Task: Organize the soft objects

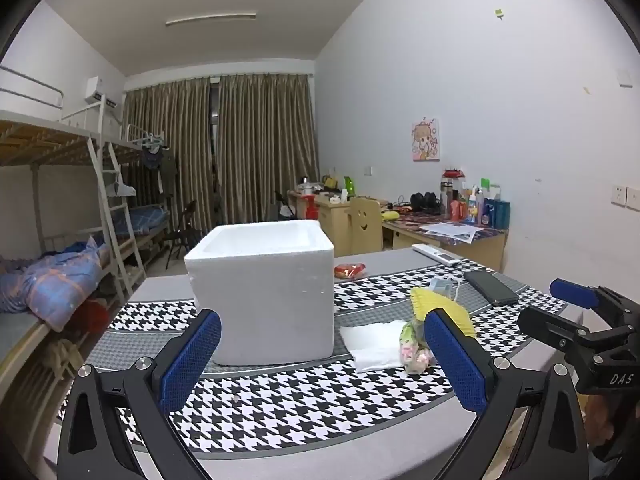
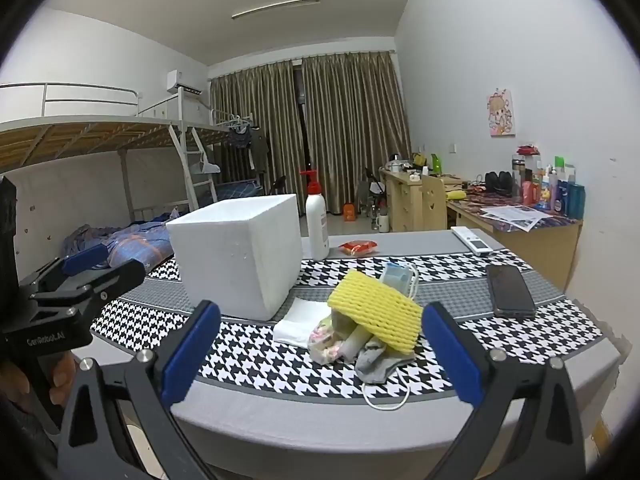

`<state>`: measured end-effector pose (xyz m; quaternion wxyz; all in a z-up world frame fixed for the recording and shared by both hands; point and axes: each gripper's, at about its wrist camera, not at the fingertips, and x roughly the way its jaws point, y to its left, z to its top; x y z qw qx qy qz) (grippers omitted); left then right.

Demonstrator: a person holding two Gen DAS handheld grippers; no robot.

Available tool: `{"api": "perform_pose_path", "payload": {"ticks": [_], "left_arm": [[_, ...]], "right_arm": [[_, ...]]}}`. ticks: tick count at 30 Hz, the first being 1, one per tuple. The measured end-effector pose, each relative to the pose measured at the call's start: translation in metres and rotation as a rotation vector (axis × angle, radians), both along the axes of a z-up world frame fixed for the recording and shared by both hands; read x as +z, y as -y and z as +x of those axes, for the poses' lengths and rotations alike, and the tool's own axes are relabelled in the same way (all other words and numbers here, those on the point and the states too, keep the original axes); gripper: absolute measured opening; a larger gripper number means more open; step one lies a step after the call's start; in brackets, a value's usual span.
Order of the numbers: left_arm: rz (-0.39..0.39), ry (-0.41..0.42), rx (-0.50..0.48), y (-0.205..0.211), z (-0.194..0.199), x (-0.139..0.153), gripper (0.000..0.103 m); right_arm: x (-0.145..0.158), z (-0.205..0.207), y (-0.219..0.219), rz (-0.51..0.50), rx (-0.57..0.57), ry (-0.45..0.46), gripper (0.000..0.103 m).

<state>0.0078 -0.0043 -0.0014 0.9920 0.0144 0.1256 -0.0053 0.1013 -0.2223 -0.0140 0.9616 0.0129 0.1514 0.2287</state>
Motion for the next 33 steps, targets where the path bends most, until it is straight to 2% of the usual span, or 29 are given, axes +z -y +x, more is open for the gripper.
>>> {"api": "perform_pose_path", "payload": {"ticks": [33], "left_arm": [[-0.019, 0.001, 0.018, -0.0048, -0.0013, -0.0011, 0.102]], "right_arm": [[0.0038, -0.0062, -0.0067, 0.002, -0.001, 0.013, 0.102]]}}
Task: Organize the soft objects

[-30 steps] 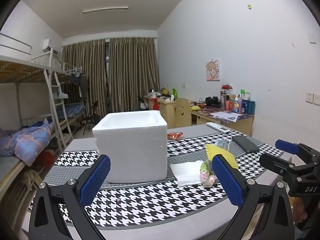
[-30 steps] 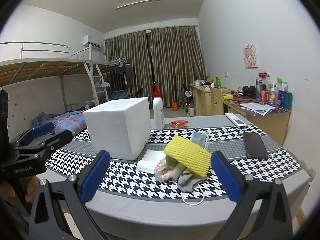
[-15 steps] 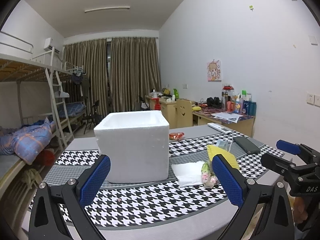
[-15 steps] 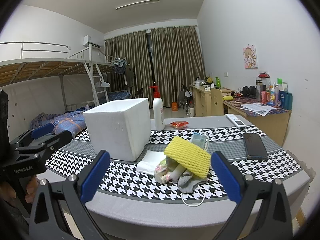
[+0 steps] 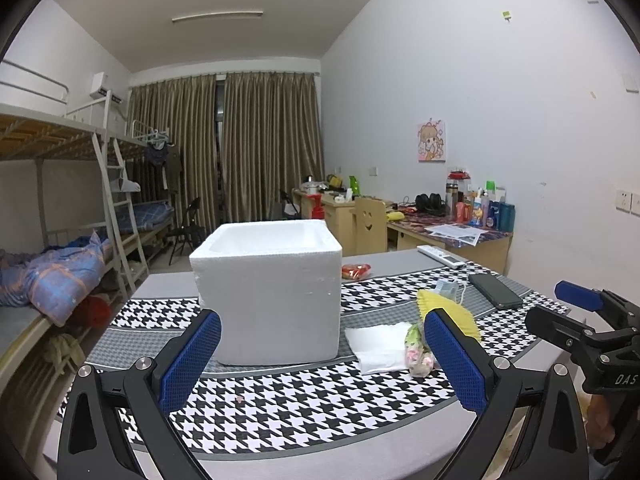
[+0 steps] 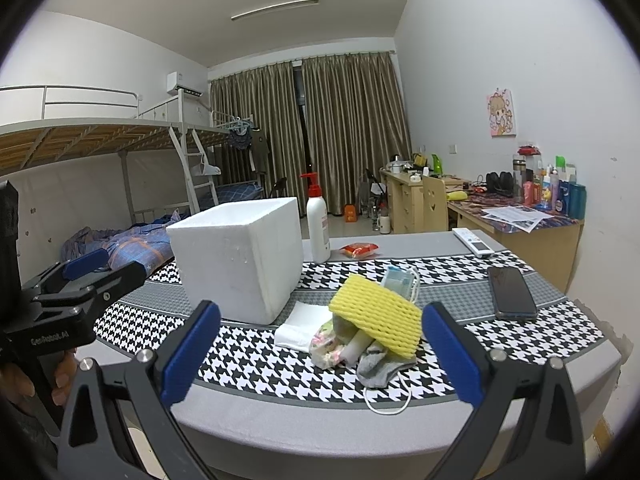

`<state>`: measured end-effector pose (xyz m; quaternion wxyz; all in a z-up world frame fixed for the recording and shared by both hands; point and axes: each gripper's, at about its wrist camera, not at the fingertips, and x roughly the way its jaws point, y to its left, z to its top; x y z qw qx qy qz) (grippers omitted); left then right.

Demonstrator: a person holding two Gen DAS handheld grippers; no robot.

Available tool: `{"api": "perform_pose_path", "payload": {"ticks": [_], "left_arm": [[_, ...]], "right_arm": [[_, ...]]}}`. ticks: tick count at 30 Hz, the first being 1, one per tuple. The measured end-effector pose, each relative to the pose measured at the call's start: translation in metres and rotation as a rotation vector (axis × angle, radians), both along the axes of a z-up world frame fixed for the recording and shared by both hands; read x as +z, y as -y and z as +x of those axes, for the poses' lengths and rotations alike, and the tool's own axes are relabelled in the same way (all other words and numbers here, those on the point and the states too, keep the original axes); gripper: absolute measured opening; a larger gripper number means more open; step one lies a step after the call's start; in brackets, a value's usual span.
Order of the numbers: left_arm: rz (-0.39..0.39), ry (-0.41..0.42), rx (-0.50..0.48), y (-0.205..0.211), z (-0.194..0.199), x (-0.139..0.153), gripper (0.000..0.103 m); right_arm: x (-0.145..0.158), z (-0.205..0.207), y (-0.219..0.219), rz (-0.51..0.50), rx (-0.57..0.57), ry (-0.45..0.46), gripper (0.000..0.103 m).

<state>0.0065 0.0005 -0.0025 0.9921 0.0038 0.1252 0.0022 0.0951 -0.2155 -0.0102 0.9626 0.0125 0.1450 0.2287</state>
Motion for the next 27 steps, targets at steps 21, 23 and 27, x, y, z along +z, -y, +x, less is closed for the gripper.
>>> {"api": "perform_pose_path", "payload": {"ticks": [21, 23, 27], "left_arm": [[-0.018, -0.013, -0.007, -0.005, 0.003, 0.002, 0.102], [-0.016, -0.016, -0.009, -0.004, 0.004, 0.001, 0.102], [-0.016, -0.027, -0.021, -0.003, 0.010, 0.001, 0.102]], "right_arm": [[-0.001, 0.001, -0.004, -0.016, -0.004, 0.002, 0.102], [-0.002, 0.001, -0.004, -0.017, -0.005, -0.001, 0.102], [-0.003, 0.008, -0.002, -0.013, -0.014, -0.014, 0.102]]}}
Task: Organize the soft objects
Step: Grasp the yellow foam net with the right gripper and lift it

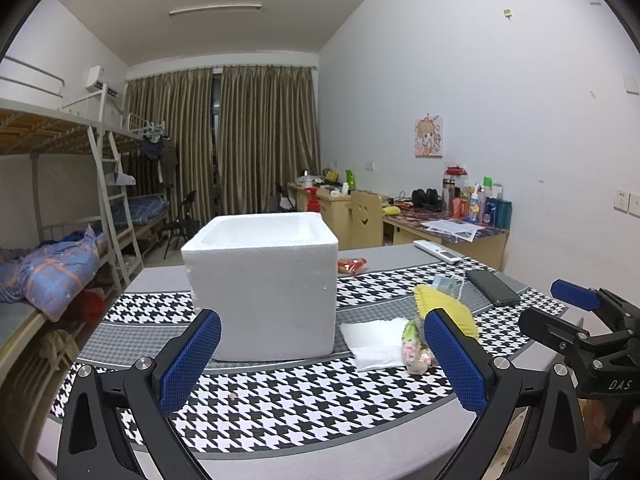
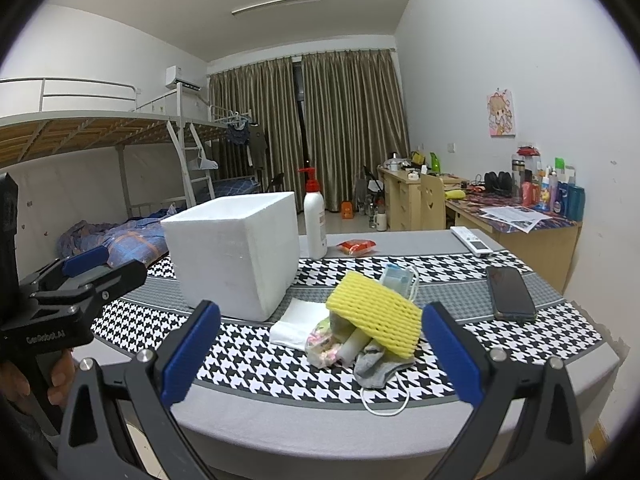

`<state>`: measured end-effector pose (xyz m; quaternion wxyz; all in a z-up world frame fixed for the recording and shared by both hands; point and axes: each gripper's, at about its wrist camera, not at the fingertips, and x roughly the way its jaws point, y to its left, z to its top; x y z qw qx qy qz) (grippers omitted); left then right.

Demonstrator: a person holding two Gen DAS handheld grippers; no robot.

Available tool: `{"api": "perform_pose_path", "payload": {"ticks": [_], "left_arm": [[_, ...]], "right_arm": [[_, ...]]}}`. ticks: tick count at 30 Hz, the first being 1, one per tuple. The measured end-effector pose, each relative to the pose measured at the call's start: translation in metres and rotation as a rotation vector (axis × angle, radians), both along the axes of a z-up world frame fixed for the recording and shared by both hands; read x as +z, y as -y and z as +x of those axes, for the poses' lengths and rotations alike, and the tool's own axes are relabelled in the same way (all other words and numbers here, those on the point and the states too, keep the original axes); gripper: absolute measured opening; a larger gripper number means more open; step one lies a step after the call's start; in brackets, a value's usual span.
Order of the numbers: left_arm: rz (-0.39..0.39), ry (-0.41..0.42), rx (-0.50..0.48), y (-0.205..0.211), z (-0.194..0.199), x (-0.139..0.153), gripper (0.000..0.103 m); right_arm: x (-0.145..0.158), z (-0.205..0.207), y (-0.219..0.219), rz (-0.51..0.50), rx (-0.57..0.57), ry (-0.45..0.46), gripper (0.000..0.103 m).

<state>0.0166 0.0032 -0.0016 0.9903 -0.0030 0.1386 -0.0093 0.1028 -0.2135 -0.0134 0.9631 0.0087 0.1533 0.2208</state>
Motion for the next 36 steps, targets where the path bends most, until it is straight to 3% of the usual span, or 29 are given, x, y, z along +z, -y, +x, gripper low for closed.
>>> {"api": "perform_pose_path", "payload": {"ticks": [30, 36], "left_arm": [[0.006, -0.156, -0.155, 0.030, 0.073, -0.027, 0.102], [0.000, -0.192, -0.159, 0.030, 0.087, -0.036, 0.102]], "right_arm": [[-0.029, 0.070, 0.006, -0.034, -0.048, -0.144, 0.102], [-0.039, 0.085, 0.000, -0.049, -0.038, -0.194, 0.098]]}}
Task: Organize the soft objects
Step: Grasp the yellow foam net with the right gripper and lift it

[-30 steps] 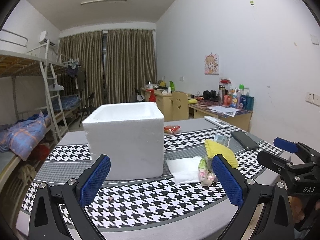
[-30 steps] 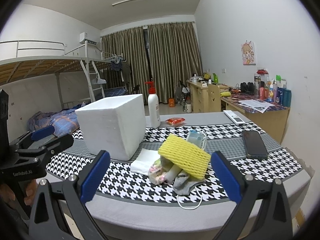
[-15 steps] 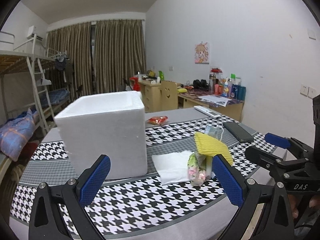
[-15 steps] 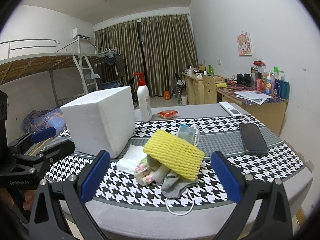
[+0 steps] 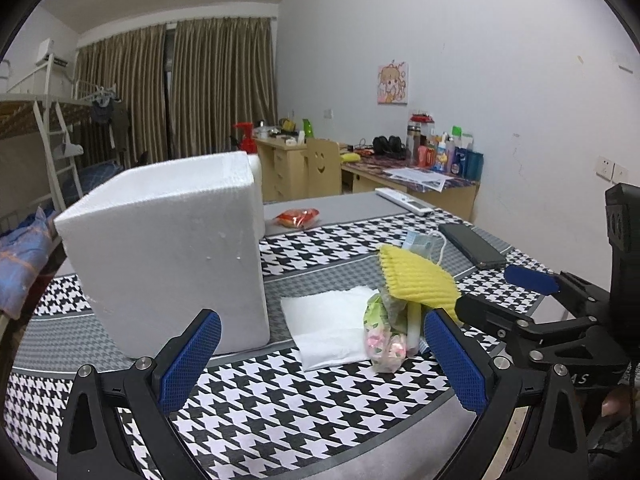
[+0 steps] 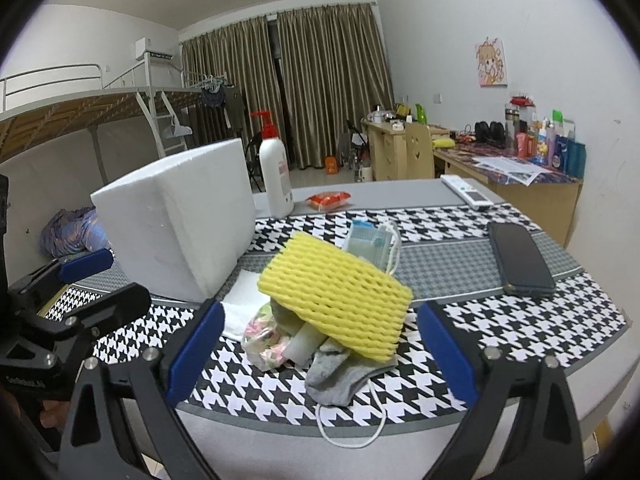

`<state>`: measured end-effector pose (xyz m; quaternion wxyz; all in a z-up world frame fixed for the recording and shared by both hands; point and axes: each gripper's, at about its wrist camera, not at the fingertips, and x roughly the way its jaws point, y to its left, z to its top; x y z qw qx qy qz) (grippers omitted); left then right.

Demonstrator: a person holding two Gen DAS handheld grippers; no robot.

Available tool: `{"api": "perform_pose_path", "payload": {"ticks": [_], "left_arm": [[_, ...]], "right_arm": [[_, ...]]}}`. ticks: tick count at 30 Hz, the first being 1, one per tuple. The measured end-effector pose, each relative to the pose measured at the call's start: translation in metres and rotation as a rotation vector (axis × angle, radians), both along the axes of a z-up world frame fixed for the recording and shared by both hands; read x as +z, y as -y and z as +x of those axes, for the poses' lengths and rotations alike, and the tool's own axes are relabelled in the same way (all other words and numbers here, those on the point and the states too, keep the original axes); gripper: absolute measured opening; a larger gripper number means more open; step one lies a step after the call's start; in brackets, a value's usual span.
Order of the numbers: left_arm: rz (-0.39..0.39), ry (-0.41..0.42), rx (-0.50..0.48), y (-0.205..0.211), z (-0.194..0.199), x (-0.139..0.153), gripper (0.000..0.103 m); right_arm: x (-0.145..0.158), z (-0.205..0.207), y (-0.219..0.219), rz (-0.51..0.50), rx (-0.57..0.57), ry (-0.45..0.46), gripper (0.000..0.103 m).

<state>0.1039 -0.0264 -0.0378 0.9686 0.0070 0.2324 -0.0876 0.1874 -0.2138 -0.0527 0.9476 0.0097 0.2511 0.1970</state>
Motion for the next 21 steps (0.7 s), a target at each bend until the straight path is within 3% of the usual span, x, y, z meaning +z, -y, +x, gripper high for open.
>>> {"api": "perform_pose_path", "payload": {"ticks": [10, 14, 19, 21], "left_arm": [[-0.012, -0.058, 0.017, -0.008, 0.019, -0.011, 0.102], [-0.013, -0.069, 0.012, -0.007, 0.025, -0.012, 0.102], [-0.006, -0.076, -0.002, -0.002, 0.030, -0.014, 0.102], [0.001, -0.084, -0.007, 0.002, 0.034, -0.015, 0.102]], "right_arm": [[-0.011, 0.021, -0.011, -0.017, 0.026, -0.050, 0.087], [-0.017, 0.029, -0.013, -0.028, 0.029, -0.081, 0.076], [-0.023, 0.035, -0.012, -0.040, 0.015, -0.106, 0.073], [-0.025, 0.038, -0.012, -0.042, 0.013, -0.119, 0.060]]}}
